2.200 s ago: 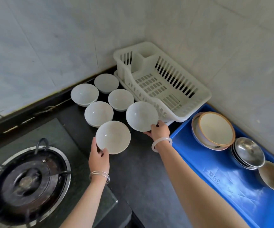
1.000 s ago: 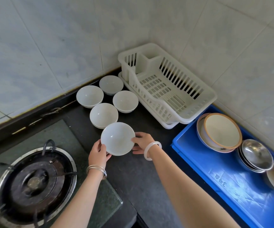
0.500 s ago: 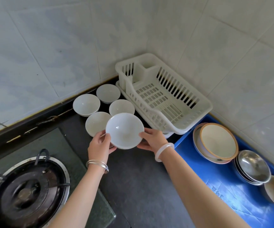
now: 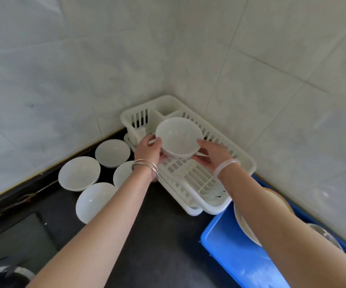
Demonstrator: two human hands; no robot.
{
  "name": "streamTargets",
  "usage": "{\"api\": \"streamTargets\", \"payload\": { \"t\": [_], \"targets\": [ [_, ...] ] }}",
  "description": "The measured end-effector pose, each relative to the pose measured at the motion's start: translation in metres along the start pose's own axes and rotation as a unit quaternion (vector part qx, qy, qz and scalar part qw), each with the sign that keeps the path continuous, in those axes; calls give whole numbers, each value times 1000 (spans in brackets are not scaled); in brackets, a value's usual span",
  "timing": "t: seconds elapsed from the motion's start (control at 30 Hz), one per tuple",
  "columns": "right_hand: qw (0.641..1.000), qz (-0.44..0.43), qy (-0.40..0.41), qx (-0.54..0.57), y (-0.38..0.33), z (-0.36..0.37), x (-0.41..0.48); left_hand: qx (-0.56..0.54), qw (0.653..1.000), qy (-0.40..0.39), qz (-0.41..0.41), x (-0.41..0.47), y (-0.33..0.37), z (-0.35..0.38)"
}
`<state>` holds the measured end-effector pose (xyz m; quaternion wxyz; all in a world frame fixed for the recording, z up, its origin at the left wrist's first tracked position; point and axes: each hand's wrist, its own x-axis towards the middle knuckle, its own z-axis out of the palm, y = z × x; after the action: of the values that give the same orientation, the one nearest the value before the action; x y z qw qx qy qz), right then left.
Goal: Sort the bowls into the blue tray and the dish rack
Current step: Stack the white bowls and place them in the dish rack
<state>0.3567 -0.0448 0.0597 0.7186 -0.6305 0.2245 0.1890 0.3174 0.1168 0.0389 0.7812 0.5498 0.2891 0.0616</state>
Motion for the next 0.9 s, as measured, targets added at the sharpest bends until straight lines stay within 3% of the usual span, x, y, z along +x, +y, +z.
{"api": "streamTargets", "payload": {
  "t": [0.33, 0.9],
  "targets": [
    [997, 68, 36, 7, 7, 16, 93, 80, 992, -13, -94, 93, -15, 38],
    [996, -22, 65, -50, 34, 21, 157, 33, 991, -4, -132, 138, -48, 50]
  ]
}}
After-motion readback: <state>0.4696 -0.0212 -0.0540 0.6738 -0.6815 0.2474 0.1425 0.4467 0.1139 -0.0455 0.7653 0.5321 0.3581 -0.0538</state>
